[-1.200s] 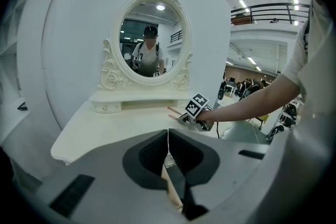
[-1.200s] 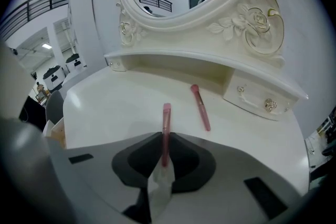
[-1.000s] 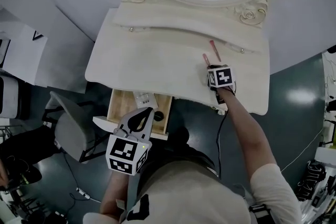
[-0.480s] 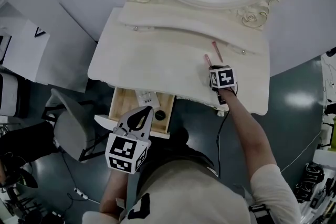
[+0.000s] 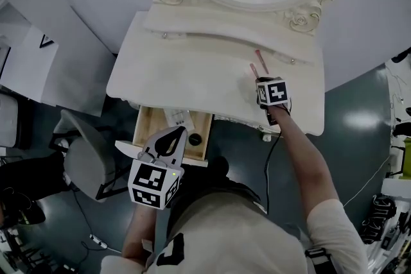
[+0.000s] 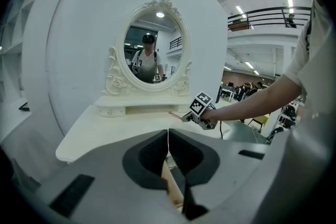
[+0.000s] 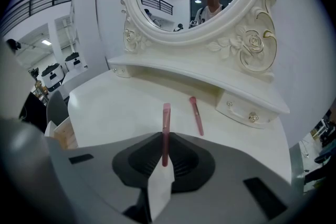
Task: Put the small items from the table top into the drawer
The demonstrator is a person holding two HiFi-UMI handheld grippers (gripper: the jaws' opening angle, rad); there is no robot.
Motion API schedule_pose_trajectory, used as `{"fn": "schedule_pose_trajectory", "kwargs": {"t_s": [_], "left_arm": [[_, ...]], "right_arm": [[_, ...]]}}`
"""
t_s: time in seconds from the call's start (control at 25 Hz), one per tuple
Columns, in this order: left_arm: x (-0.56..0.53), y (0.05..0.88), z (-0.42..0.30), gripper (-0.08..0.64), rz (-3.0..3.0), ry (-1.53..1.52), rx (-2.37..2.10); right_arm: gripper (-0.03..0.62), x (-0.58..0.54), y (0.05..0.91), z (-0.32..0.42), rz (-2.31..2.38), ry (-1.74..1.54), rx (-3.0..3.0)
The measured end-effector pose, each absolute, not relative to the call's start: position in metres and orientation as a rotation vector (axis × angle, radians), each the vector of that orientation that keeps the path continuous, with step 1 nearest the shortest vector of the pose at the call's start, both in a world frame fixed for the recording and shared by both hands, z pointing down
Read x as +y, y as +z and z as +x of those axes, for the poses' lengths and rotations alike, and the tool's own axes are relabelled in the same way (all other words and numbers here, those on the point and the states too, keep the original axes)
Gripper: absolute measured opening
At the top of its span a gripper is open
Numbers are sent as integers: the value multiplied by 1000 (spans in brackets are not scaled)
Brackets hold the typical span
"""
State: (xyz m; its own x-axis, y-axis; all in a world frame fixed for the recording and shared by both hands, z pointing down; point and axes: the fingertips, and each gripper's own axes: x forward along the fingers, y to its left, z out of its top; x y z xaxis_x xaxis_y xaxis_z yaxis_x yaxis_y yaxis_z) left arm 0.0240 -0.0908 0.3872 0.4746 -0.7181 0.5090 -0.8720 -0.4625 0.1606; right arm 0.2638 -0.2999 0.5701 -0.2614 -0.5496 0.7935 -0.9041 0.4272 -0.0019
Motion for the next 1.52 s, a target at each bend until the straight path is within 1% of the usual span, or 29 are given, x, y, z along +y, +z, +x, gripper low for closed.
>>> {"fn": "schedule_pose_trajectory", "kwargs": {"t_s": [1.52], "left_arm": [[-38,360,-34,57,2434,439,-1315]], "right_arm": [[56,-240,506,225,1314,515,-1958]]}}
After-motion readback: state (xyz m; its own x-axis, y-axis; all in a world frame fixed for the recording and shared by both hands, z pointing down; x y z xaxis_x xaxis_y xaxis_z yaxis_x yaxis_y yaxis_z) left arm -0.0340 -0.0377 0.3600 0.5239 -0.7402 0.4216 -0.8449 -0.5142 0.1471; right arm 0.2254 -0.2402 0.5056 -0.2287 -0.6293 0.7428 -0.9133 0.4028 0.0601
